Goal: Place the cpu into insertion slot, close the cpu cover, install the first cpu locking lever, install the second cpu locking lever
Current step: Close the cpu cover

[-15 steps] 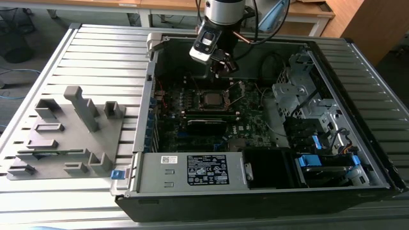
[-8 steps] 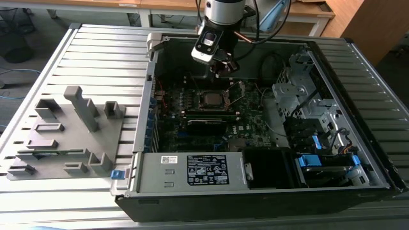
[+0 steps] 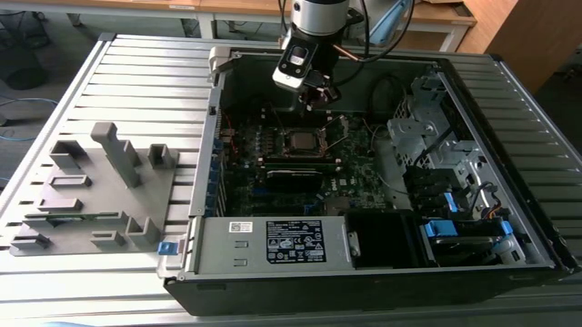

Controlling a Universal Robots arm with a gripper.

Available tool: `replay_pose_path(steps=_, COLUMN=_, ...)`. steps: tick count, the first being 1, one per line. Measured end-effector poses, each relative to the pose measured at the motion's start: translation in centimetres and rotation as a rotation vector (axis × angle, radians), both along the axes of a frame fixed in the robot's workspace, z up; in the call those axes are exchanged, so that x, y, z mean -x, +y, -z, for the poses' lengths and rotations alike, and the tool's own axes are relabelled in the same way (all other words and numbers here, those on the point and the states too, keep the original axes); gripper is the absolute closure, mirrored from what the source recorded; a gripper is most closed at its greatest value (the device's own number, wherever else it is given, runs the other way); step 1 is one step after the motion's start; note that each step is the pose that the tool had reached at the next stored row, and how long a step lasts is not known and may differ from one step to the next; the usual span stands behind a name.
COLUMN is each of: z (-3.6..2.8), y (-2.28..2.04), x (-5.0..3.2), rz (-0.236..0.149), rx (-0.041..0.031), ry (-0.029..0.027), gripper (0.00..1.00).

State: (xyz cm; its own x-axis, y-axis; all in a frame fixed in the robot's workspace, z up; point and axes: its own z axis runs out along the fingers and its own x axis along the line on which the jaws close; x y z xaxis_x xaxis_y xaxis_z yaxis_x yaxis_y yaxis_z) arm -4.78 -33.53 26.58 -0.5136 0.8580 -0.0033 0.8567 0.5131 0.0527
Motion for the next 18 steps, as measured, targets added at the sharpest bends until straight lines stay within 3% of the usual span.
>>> replay_pose_path(steps=18, z=0.0, y=0.0, x=0.0, rz=-0.019, rx=0.0, ry=0.0, gripper=0.89)
